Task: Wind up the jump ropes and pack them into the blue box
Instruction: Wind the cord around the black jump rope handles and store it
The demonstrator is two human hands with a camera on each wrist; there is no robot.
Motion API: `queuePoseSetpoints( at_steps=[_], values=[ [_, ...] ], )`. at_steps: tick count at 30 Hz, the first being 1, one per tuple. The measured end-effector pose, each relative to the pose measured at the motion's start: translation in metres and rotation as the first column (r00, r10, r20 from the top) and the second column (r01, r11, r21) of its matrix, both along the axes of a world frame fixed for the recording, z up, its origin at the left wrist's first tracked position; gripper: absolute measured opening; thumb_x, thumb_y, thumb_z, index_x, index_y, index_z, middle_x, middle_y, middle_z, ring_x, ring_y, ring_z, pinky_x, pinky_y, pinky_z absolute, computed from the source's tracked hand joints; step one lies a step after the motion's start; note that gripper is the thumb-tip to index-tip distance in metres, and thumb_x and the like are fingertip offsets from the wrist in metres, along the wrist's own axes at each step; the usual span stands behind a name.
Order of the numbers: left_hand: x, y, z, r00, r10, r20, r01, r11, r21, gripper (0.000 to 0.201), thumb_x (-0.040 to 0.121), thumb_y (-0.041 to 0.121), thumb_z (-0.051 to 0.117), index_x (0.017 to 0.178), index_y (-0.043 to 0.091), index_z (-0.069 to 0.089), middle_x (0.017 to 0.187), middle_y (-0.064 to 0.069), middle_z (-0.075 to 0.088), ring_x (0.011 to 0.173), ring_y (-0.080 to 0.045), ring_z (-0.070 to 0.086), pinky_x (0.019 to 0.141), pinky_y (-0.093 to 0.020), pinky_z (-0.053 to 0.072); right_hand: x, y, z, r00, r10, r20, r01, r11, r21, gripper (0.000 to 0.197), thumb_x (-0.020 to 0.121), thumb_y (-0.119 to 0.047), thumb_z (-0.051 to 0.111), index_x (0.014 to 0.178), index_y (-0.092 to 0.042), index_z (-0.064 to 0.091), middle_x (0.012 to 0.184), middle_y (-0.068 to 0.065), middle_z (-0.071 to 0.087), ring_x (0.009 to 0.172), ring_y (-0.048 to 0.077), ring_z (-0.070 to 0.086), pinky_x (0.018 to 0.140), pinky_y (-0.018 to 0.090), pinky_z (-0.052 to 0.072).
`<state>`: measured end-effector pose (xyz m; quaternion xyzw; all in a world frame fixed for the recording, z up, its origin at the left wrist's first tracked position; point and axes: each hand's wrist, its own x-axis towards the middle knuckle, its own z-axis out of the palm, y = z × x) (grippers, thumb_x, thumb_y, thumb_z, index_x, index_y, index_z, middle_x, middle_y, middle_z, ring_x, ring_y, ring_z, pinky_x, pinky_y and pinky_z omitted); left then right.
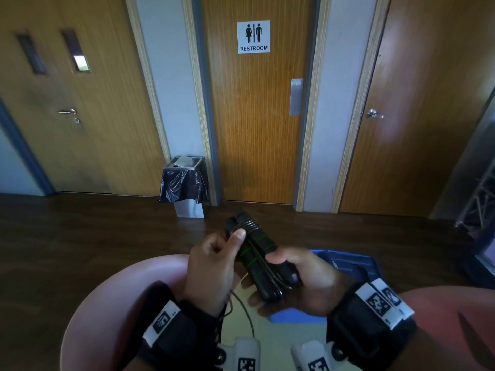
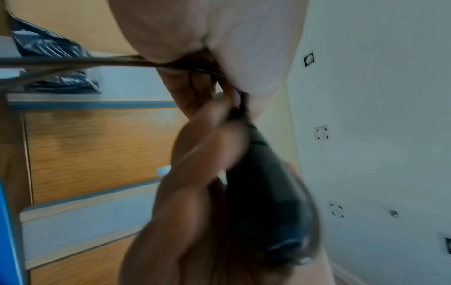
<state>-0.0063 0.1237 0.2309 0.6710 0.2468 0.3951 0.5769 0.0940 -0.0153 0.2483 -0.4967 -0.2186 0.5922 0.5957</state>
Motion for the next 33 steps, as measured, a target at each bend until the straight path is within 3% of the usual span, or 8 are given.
queuePoseSetpoints(
  at_steps=[2, 5, 7, 9, 18, 23, 26, 33],
  values=[
    [0.0, 0.006, 0.002, 0.995, 0.075, -0.063, -0.07, 0.995, 0.067, 0.052, 0.085, 0.035, 0.074, 0.051, 0.016, 0.04, 0.041, 0.009, 0.041, 0.043, -0.005, 0.038, 0.054, -0.03, 0.033, 0.0, 0.002, 0.009, 0.906, -0.183, 0.382, 0.23, 0.97, -0.08, 0.038, 0.083, -0.026, 0.072, 0.117, -0.012, 0.062, 0.102, 0.01, 0.069, 0.084, 0.026, 0.07, 0.08, 0.05, 0.06],
    [0.004, 0.004, 0.007, 0.993, 0.091, -0.074, -0.085, 0.992, 0.09, 0.05, 0.084, 0.033, 0.075, 0.049, 0.018, 0.043, 0.039, 0.012, 0.046, 0.042, -0.001, 0.044, 0.053, -0.024, 0.035, -0.009, 0.006, 0.019, 0.553, -0.057, 0.831, 0.24, 0.966, -0.093, 0.053, 0.074, -0.043, 0.078, 0.118, -0.03, 0.051, 0.101, -0.005, 0.066, 0.084, 0.014, 0.07, 0.075, 0.042, 0.062],
    [0.011, 0.0, 0.007, 0.994, 0.092, -0.064, -0.085, 0.991, 0.104, 0.051, 0.081, 0.035, 0.078, 0.047, 0.019, 0.044, 0.039, 0.011, 0.045, 0.043, -0.002, 0.042, 0.054, -0.025, 0.036, -0.013, 0.012, 0.011, 0.254, 0.091, 0.963, 0.265, 0.951, -0.159, 0.063, 0.063, -0.052, 0.075, 0.114, -0.029, 0.045, 0.094, -0.006, 0.062, 0.08, 0.013, 0.066, 0.071, 0.042, 0.06],
    [0.017, -0.001, 0.004, 0.993, 0.084, -0.082, -0.074, 0.991, 0.113, 0.052, 0.077, 0.037, 0.081, 0.046, 0.019, 0.044, 0.041, 0.011, 0.043, 0.045, -0.003, 0.039, 0.055, -0.028, 0.035, -0.009, 0.017, 0.004, 0.128, 0.074, 0.989, 0.352, 0.929, -0.115, 0.051, 0.066, -0.044, 0.069, 0.105, -0.023, 0.044, 0.087, -0.005, 0.061, 0.075, 0.014, 0.065, 0.066, 0.042, 0.059],
    [0.004, 0.015, -0.013, 0.952, -0.307, -0.02, 0.307, 0.945, 0.109, 0.03, 0.078, 0.046, 0.068, 0.058, 0.024, 0.066, 0.08, 0.004, 0.067, 0.079, -0.012, 0.064, 0.078, -0.038, 0.048, 0.017, 0.004, 0.005, 0.698, -0.052, 0.714, 0.207, 0.97, -0.131, 0.045, 0.058, -0.016, 0.073, 0.101, -0.01, 0.062, 0.079, 0.008, 0.059, 0.07, 0.021, 0.058, 0.062, 0.036, 0.047],
    [0.003, 0.009, -0.009, 0.95, -0.312, 0.0, 0.305, 0.928, 0.214, 0.035, 0.086, 0.041, 0.058, 0.054, 0.029, 0.061, 0.071, 0.016, 0.057, 0.062, -0.003, 0.051, 0.063, -0.017, 0.04, 0.021, 0.008, 0.012, 0.836, -0.016, 0.549, 0.085, 0.991, -0.1, 0.029, 0.062, -0.002, 0.069, 0.089, -0.012, 0.062, 0.08, 0.012, 0.058, 0.067, 0.02, 0.061, 0.064, 0.028, 0.048],
    [0.002, 0.01, -0.007, 0.936, -0.35, 0.028, 0.333, 0.911, 0.245, 0.036, 0.083, 0.047, 0.054, 0.052, 0.028, 0.052, 0.079, 0.017, 0.059, 0.071, -0.004, 0.053, 0.069, -0.017, 0.039, 0.02, 0.008, 0.004, 0.945, -0.015, 0.326, 0.014, 1.0, 0.005, 0.04, 0.056, -0.01, 0.067, 0.094, -0.005, 0.056, 0.083, 0.022, 0.052, 0.073, 0.033, 0.053, 0.07, 0.041, 0.043],
    [0.001, 0.002, -0.004, 0.934, -0.334, 0.124, 0.276, 0.897, 0.345, 0.034, 0.087, 0.041, 0.058, 0.063, 0.02, 0.047, 0.069, 0.004, 0.049, 0.063, -0.011, 0.044, 0.062, -0.022, 0.036, 0.02, -0.003, 0.003, 0.984, 0.151, 0.091, -0.164, 0.972, 0.168, 0.041, 0.058, -0.015, 0.06, 0.098, -0.008, 0.053, 0.074, 0.012, 0.043, 0.054, 0.021, 0.044, 0.054, 0.029, 0.033]
  ],
)
